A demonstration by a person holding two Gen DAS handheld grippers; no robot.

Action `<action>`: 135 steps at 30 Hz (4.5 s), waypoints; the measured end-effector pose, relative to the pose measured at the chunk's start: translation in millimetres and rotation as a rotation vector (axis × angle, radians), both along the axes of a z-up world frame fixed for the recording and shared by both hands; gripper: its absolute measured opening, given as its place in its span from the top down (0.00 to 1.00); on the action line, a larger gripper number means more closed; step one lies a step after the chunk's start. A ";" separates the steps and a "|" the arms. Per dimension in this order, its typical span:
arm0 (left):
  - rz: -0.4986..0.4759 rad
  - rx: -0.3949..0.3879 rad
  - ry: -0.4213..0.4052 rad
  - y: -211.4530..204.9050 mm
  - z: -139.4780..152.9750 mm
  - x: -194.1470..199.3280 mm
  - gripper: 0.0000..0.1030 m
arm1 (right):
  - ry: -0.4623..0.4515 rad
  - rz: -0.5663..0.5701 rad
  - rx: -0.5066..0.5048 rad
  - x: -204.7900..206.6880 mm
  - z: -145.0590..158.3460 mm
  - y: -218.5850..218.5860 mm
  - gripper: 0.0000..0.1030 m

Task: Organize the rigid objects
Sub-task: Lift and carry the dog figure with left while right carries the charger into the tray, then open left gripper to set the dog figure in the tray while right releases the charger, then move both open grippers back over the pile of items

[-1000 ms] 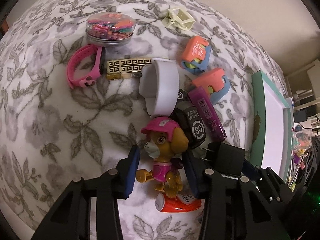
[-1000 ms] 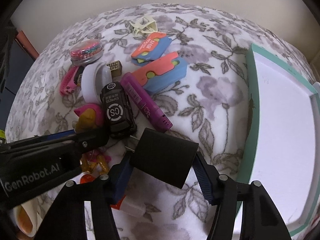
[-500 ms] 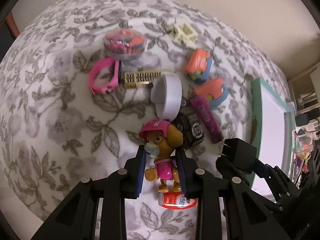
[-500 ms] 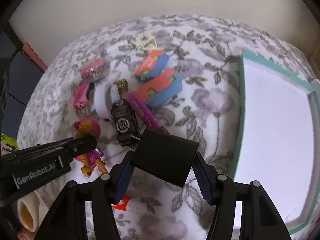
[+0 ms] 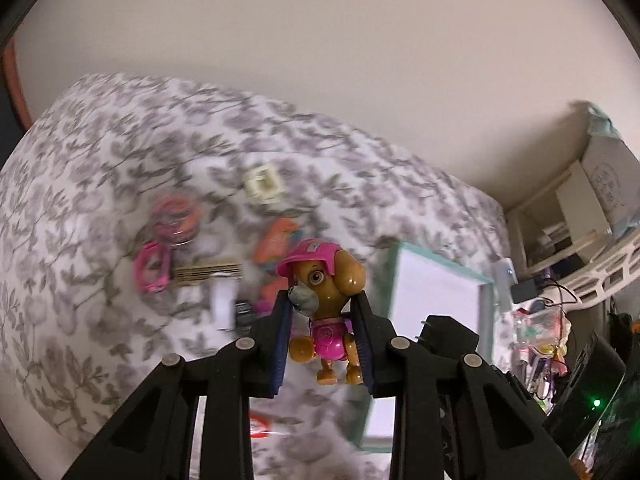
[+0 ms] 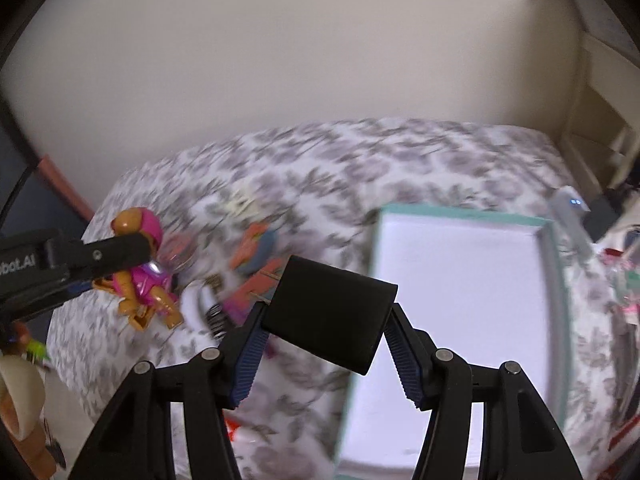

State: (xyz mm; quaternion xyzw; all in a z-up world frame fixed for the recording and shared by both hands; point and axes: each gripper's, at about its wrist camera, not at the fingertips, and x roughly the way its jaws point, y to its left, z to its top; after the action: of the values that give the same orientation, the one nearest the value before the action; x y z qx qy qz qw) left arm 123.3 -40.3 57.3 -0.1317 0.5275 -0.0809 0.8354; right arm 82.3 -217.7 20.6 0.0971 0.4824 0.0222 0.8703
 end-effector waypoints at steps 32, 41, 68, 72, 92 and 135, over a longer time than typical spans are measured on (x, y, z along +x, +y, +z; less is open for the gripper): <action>-0.263 0.147 0.124 -195.2 -106.5 54.8 0.70 | 0.172 -0.290 -0.011 30.3 -97.1 -167.1 0.40; -0.253 0.143 0.132 -192.6 -109.1 54.3 0.69 | 0.184 -0.277 -0.012 31.2 -100.0 -164.5 0.40; -0.148 0.197 0.115 -147.2 -96.5 42.0 0.33 | 0.185 -0.230 -0.073 26.8 -97.2 -146.2 0.26; -0.116 0.180 0.116 -130.8 -96.4 35.6 0.18 | 0.165 -0.230 -0.080 23.3 -89.1 -142.8 0.16; 0.099 0.157 -0.012 -50.7 -74.5 -2.4 0.07 | -0.013 -0.263 -0.033 -8.8 -25.8 -132.6 0.00; 0.296 0.183 0.341 143.6 -179.4 -89.1 0.07 | 0.233 0.497 -0.033 -45.1 -114.0 131.8 0.00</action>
State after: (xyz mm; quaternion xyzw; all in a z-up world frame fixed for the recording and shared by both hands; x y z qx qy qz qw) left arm 34.2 103.4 -122.1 -0.1431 0.6410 0.1141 0.7454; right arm 37.2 -85.9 -93.4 -0.0365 0.5887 0.2161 0.7781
